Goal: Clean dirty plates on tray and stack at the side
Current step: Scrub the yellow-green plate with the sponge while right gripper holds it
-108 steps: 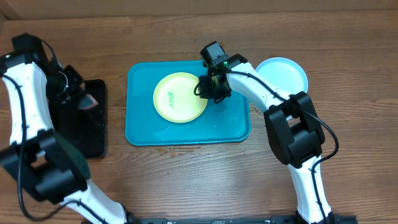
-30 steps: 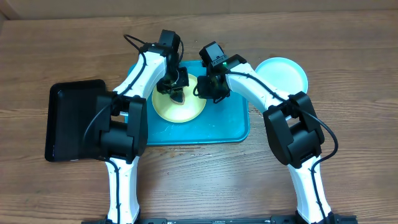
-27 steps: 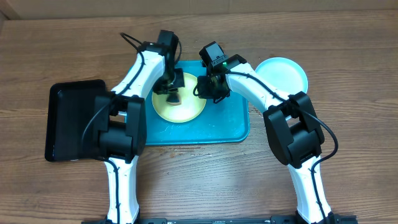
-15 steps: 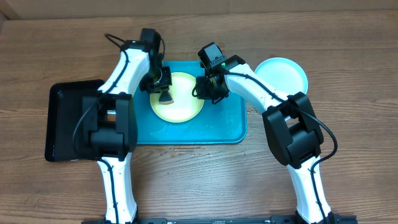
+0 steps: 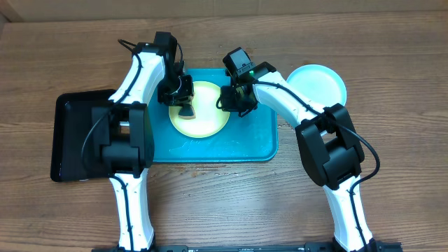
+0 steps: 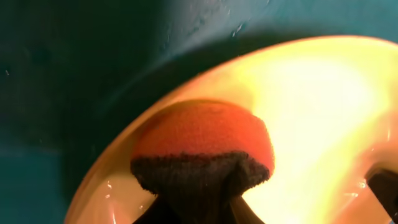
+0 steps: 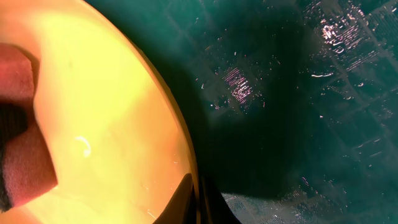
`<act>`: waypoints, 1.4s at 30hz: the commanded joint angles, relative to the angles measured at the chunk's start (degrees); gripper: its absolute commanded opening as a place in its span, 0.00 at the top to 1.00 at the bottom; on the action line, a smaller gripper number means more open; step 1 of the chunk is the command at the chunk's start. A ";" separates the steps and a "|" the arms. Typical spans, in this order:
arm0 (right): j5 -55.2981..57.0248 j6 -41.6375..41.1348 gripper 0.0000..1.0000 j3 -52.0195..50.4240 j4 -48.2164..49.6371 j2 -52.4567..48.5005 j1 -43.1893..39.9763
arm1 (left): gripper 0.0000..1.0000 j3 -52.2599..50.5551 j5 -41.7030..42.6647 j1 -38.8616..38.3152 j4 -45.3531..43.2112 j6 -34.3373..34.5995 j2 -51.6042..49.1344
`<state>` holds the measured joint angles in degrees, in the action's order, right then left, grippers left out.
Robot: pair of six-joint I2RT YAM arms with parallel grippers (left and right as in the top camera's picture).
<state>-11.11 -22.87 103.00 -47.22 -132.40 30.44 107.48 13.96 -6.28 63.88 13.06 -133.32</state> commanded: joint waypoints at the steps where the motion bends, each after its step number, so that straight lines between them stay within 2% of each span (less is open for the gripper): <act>1: 2.03 0.35 0.96 -1.75 -0.94 -2.29 0.20 | 0.81 2.01 1.11 -0.37 1.07 -1.53 -1.14; 2: 2.03 0.37 0.96 -1.75 -0.92 -2.29 0.20 | 0.82 1.81 1.11 -0.44 1.20 -1.53 -1.16; 6: 2.03 0.35 0.96 -1.75 -0.92 -2.29 0.20 | 0.96 0.24 1.09 -0.83 0.98 -1.53 -1.16; 9: 2.03 0.37 0.96 -1.75 -0.87 -2.29 0.20 | 0.96 -0.63 1.16 -1.44 -0.22 -0.48 -1.20; 17: 2.03 0.35 0.96 -1.75 -1.20 -2.29 0.20 | 0.96 -0.90 1.33 -4.85 -8.09 8.07 -1.27; 23: 2.03 0.37 0.96 -1.75 -1.70 -2.29 0.20 | 0.96 -0.96 -0.42 -6.75 -11.28 8.28 -1.36; 27: 2.03 0.37 0.96 -1.75 -1.90 -2.29 0.20 | 0.96 -0.96 -8.04 -6.62 -9.07 5.70 -1.36; 35: 2.03 0.57 0.96 -1.75 -1.81 -2.29 0.20 | 0.95 -0.94 -34.51 -3.72 1.42 5.62 -1.36; 42: 2.05 0.57 0.96 -1.75 -1.22 -2.29 0.20 | 0.96 -0.59 -35.47 -1.99 3.28 6.51 -1.01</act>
<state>-12.03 -22.68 103.00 -47.16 -132.44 30.94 107.59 -12.51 -10.66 66.89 19.33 -133.29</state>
